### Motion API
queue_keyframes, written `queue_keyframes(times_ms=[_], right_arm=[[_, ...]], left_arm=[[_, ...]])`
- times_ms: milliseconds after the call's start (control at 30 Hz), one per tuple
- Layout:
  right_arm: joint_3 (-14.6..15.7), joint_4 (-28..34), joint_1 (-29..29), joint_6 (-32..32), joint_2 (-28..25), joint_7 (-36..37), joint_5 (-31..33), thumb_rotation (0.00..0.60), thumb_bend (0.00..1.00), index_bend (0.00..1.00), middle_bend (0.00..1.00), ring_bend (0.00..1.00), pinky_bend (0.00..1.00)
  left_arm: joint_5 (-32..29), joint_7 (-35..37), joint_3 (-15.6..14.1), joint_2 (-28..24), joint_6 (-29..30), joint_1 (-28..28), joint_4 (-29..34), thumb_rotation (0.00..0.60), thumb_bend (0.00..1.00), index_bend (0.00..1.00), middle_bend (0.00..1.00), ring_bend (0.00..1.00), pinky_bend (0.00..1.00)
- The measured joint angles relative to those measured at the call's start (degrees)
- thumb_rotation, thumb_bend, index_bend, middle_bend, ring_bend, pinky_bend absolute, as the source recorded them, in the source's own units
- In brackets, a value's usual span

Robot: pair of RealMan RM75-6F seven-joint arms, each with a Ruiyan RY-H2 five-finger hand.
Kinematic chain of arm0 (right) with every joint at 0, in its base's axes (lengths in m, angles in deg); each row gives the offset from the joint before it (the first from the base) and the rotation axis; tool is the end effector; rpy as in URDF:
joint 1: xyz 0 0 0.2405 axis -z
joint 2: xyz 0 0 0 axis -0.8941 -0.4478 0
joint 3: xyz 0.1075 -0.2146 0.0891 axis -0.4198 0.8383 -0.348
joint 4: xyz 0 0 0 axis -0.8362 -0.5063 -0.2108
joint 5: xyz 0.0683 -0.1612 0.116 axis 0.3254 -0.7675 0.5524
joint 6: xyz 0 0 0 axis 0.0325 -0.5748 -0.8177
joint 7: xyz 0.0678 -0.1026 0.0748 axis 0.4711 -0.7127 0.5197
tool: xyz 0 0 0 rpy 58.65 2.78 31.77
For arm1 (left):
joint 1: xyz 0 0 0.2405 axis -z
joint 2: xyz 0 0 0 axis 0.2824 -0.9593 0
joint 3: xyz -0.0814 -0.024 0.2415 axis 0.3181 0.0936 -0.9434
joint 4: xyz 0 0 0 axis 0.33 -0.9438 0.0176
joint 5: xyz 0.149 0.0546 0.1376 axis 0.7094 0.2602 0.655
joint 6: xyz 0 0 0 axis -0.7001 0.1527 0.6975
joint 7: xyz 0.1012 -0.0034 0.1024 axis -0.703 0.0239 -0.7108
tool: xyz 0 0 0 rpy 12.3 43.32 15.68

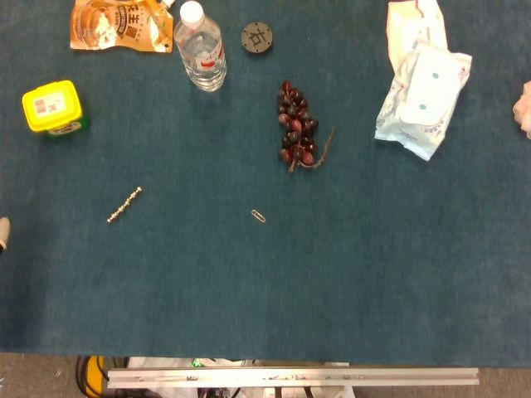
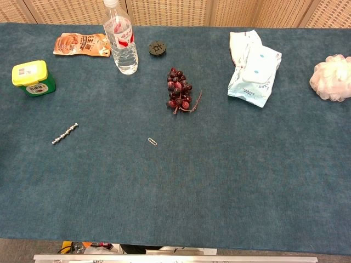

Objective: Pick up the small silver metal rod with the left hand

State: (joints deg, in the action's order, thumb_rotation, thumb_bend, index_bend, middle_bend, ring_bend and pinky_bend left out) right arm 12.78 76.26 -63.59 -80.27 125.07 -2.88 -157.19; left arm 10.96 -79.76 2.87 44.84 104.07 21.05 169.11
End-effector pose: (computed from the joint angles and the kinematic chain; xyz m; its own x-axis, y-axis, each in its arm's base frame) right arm -0.3243 -0.1456 0.2080 0.4081 -0.0152 0.9128 -0.9119 -0.0542 0.4068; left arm -0.2994 0.1656 0.1492 0.4165 0.0439 0.9081 0.9030 0.0961 -0.4189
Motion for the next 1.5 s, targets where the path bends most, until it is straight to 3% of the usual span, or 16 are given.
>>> queue_keyframes(times_ms=[267,567,900,1167,1500], right_arm=[[-0.2,-0.4,0.0,-0.7,-0.3,0.6,-0.1,0.6,0.28,0.39,0.41,0.33,0.41],[-0.4,-0.1,0.2,-1.5,-0.8,0.5,-0.2,0.6,0.28,0.39,0.41,0.33,0.41],[-0.3,-0.2,0.3,-1.2,-0.7,0.4,0.5,0.6,0.28,0.39,0.41,0.33,0.41],[-0.3,-0.5,0.5,-1.2,-0.6,0.6,0.8,0.6,0.28,0.39,0.41,0.33,0.41],[-0.1,-0.7,0.9,-1.5,-0.6,0.8,1.0,0.6,0.28,0.39,0.41,0.33,0.41]], left_arm=[[1.0,-0.5,-0.3,0.2,-1.4,0.1,-0.1,0.6,0.33,0.28,0.51,0.46,0.63],[1.6,-4.0,-0.7,1.2,-8.7,3.4,-1.0,0.6,0.33,0.35,0.58,0.55,0.63],[-4.6,-11.0,0.4,8.4,-18.8,8.7,-5.3,0.6,0.27,0.38,0.62,0.6,0.66],[-8.5,-12.5,1.5,14.3,-20.9,10.3,-9.9,0.6,0.25,0.41,0.64,0.62,0.69],[-11.1,-13.0,2.3,18.7,-21.9,11.4,-13.6,0.6,0.23,0.36,0.65,0.63,0.7]])
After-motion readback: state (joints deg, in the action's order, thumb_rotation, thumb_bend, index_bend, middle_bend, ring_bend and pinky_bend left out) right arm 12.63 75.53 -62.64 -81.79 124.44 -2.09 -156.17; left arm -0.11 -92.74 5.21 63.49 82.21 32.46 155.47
